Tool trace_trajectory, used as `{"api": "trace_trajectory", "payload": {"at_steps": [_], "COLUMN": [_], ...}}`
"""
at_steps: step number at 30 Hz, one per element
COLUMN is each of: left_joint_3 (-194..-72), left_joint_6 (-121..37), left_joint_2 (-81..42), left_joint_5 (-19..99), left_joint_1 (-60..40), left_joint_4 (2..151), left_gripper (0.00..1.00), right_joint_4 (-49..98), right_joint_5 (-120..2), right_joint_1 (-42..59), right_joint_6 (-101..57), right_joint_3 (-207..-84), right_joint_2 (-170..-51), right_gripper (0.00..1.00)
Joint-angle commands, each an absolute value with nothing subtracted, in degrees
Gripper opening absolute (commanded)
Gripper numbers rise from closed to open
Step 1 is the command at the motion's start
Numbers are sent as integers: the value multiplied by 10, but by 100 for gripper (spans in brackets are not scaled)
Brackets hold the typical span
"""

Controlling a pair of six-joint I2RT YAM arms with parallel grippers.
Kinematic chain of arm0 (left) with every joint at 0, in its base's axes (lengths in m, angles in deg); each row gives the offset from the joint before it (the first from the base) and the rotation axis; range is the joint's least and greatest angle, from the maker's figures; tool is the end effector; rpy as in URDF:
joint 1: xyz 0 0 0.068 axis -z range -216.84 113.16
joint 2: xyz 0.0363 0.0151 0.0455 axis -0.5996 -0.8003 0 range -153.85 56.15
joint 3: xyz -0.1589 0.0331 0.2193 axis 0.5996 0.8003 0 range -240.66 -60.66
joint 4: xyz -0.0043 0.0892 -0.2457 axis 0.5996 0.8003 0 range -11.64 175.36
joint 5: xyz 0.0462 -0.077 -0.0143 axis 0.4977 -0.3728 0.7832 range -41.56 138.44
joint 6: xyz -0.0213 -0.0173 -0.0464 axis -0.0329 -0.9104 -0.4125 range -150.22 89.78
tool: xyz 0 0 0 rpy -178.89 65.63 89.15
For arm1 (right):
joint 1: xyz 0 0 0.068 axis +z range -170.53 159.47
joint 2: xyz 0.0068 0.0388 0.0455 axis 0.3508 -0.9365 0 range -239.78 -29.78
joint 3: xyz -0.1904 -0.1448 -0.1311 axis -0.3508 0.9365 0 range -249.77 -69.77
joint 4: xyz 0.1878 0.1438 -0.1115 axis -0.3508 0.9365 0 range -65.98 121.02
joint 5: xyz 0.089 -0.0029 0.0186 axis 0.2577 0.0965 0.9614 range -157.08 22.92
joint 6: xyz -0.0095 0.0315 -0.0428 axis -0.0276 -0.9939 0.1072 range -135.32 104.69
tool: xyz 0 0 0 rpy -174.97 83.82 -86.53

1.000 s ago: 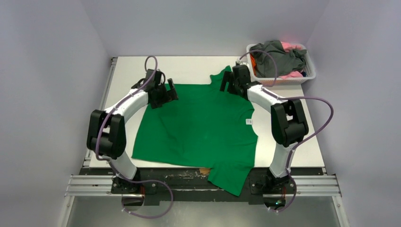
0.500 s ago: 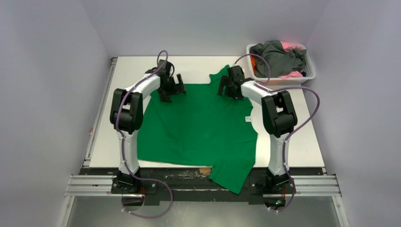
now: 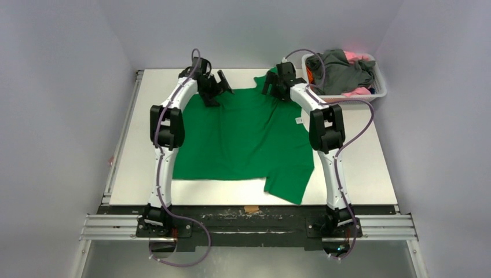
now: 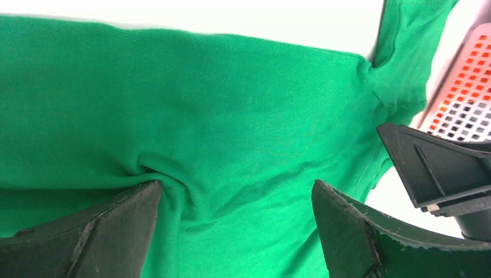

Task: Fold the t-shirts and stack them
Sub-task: Flatten out the tshirt

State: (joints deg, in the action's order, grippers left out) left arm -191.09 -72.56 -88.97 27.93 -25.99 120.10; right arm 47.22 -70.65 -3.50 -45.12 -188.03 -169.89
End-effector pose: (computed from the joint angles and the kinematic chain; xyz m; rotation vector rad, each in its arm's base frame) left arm 0.5360 -0.1155 0.1709 -0.5834 2.6049 -0.7912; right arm 0.5262 0.1589 0.1697 0.2951 2.3605 0.3231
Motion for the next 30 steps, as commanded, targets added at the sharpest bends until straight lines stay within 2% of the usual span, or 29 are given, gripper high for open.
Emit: {"api": "trace_trajectory", "payload": {"at_steps": [1, 4, 6, 10, 11, 16, 20, 25, 30], "left_joint_3": [-1974, -1986, -1942, -1705, -1634, -1250, -1073, -951, -918], "left_joint_6": [-745, -718, -696, -649, -644, -720, -784, -836, -870], "left_joint_2": [-930, -887, -814, -584, -518, -210, -41, 62, 24], "left_joint_5": [245, 256, 270, 344, 374, 574, 659, 668, 662], "left_joint_1": [-284, -287, -285, -274, -270, -266, -267, -267, -268], "left_joint_4": [1187, 1213, 1217, 1206, 1198, 1165, 1222, 1244, 1192], "left_gripper": [100, 100, 100, 100, 100, 100, 100, 94, 85], "right_joint_4": [522, 544, 538, 482, 465, 413, 403, 423, 414], "right_joint_5": [-681, -697, -718, -747, -757, -785, -806, -819, -791], "right_joint_1": [-46, -46, -45, -36, -34, -30, -31, -31, -30], "right_joint_6": [-446, -428, -415, -411, -415, -478, -521, -527, -523], "right_joint_3": [-1947, -1968, -1931, -1746, -1663, -1362, -1201, -1131, -1114], "right_joint_2": [-1740, -1705, -1637, -1464, -1418, -1199, -1061, -971, -944], "right_gripper": [89, 90, 90, 92, 92, 93, 93, 92, 90]}}
